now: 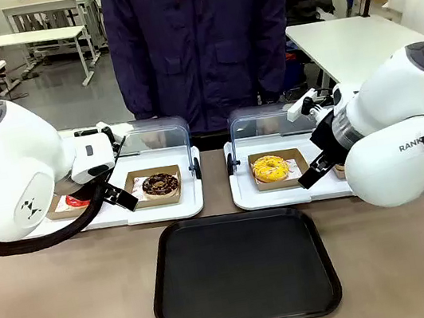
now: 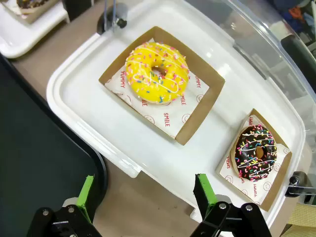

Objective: Move the first donut from the left to the tray.
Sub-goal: Pick up the Paper togo box containing the Donut indicated by the person and place it on the Handle tray.

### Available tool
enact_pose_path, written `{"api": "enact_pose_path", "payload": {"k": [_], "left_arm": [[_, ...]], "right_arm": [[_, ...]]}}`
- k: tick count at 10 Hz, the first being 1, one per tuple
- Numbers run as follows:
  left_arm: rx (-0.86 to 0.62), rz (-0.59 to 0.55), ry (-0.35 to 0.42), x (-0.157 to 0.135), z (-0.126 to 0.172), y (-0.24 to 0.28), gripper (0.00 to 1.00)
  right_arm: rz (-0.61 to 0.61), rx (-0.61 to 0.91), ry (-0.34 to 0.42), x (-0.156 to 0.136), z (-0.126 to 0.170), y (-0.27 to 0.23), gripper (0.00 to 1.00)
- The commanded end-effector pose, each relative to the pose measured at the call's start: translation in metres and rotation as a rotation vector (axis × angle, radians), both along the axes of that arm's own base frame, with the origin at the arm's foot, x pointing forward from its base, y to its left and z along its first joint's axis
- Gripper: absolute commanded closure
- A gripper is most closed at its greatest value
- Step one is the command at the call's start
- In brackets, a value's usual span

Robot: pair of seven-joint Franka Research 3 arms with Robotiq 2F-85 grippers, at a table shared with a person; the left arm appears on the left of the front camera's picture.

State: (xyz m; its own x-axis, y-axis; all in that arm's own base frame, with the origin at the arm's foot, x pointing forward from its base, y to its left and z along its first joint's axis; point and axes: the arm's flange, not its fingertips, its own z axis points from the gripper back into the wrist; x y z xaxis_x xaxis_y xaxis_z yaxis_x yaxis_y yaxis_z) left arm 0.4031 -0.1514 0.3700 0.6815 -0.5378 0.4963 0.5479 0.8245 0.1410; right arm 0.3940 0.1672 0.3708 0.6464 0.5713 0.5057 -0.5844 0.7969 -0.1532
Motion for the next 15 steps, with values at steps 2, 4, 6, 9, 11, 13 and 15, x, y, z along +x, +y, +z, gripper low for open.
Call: {"api": "enact_pose_path", "payload": {"k": [2,4,6,9,11,13,15], "left_arm": [[0.0,0.0,0.0,0.0,0.0,0.0,0.0],[0.0,0.0,0.0,0.0,0.0,0.0,0.0],[0.0,0.0,0.0,0.0,0.0,0.0,0.0],[0.0,0.0,0.0,0.0,0.0,0.0,0.0],[-0.039,-0.017,-0.013,0.006,0.022,-0.001,0.0],[-0.101,0.006,0.009,0.032,0.11,0.023,0.0],[-0.14,-0.117,0.091,0.049,0.178,0.066,0.0]], "right_arm": [[0.0,0.0,0.0,0.0,0.0,0.0,0.0],[0.0,0.0,0.0,0.0,0.0,0.0,0.0],[0.0,0.0,0.0,0.0,0.0,0.0,0.0],[0.0,0.0,0.0,0.0,0.0,0.0,0.0],[-0.003,0.009,-0.02,0.013,0.026,0.002,0.0],[-0.022,0.101,0.01,0.048,0.115,-0.014,0.0],[0.066,0.205,0.049,0.053,0.185,-0.064,0.0]]}}
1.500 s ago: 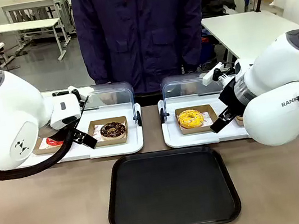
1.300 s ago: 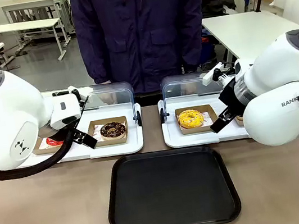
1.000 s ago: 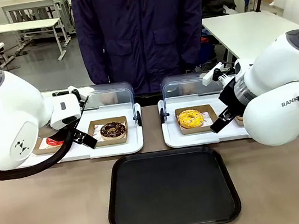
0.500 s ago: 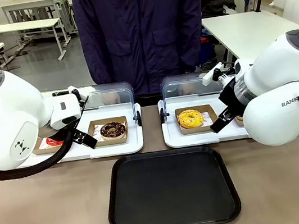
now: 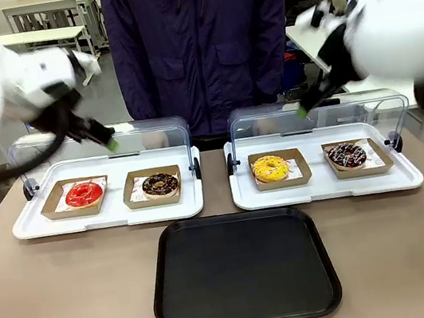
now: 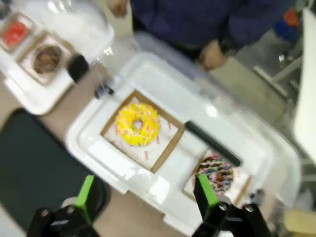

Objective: Move the first donut from the left to the tray.
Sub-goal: Pick up the Paper togo box containing the Donut indicated by the person and place it on the Handle tray.

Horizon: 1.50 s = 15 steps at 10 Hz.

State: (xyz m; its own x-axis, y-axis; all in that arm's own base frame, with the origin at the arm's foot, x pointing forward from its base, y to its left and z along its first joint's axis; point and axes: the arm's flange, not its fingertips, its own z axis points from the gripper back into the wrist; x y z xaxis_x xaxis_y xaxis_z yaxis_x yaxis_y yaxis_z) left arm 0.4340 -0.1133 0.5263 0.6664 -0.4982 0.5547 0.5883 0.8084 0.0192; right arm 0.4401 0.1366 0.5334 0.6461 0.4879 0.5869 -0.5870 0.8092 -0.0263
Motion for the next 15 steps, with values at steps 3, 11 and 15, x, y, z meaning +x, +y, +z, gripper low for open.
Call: {"api": "enact_pose_path", "payload": {"k": [3,11,15], "left_arm": [[-0.116,-0.315,0.066,0.013,0.064,0.117,0.0],[-0.411,-0.542,-0.224,-0.036,0.033,0.269,0.0],[-0.408,-0.524,-0.216,-0.035,0.03,0.27,0.0]], "right_arm": [[0.229,0.195,-0.004,-0.018,0.065,-0.149,0.0],[0.423,0.441,-0.299,-0.078,0.004,-0.297,0.0],[0.398,0.478,-0.308,-0.079,0.003,-0.3,0.0]]}}
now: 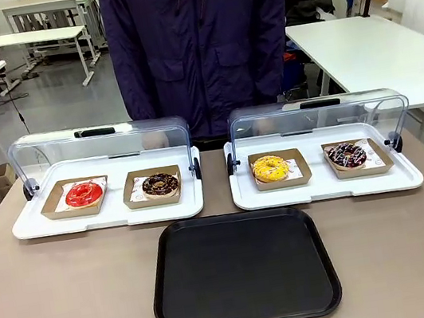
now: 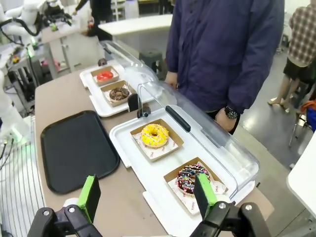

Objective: Move the first donut from the left to the tray.
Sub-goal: Pick up the Paper togo box containing the Donut indicated by the person and place it on the Handle tray.

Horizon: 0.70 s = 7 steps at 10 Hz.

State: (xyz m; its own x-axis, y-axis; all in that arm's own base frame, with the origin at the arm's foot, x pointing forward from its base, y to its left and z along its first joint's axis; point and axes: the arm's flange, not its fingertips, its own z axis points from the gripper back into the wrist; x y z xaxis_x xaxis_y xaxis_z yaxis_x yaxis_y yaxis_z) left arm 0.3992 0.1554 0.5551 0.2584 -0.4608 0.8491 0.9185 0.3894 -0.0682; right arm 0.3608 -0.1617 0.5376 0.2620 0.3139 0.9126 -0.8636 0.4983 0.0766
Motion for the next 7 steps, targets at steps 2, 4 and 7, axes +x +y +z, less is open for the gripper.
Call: {"api": "enact_pose_path", "payload": {"k": [2,4,7], "left_arm": [[-0.015,0.03,0.014,-0.0006,0.0017,0.002,0.0],[0.001,0.01,0.006,0.0004,-0.0012,0.0016,0.0],[0.001,0.01,0.006,0.0004,-0.0012,0.0016,0.0]], "right_arm": [[-0.044,0.051,0.025,0.0027,-0.0004,-0.0042,0.0],[-0.008,0.008,0.006,-0.0006,-0.0004,-0.0011,0.0],[-0.008,0.008,0.006,-0.0006,-0.0004,-0.0011,0.0]]}}
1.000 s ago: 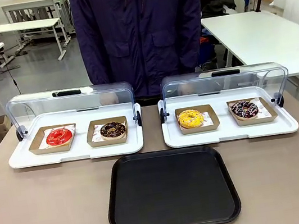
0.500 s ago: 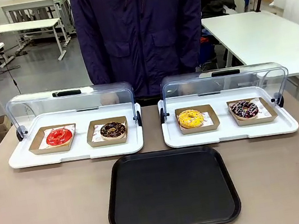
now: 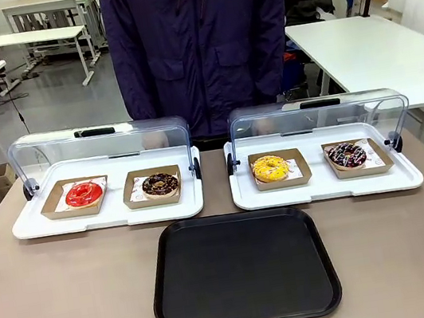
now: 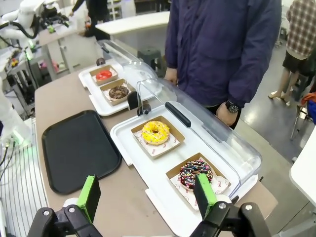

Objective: Move the first donut from the left to the tray.
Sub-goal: Pick up the Paper togo box containing the Donut indicated by the person and place it on the Handle tray.

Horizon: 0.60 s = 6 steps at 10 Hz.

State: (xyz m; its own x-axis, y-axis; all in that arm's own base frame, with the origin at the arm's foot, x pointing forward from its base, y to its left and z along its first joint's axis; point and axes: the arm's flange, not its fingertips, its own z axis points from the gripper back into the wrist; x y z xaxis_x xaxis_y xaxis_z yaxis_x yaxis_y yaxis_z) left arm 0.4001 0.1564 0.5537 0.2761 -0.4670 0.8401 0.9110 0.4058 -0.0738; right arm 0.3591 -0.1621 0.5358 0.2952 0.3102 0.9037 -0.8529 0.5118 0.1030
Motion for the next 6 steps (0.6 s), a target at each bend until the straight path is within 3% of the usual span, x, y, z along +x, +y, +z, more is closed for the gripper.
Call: {"api": "enact_pose_path", "payload": {"k": [1,6], "left_arm": [[-0.012,-0.007,-0.006,-0.0005,0.0002,0.0006,0.0],[-0.012,-0.007,-0.006,-0.0005,0.0002,0.0006,0.0]], "right_arm": [[0.007,0.008,-0.025,0.0011,0.0013,-0.0007,0.0],[0.007,0.008,-0.025,0.0011,0.0013,-0.0007,0.0]]}}
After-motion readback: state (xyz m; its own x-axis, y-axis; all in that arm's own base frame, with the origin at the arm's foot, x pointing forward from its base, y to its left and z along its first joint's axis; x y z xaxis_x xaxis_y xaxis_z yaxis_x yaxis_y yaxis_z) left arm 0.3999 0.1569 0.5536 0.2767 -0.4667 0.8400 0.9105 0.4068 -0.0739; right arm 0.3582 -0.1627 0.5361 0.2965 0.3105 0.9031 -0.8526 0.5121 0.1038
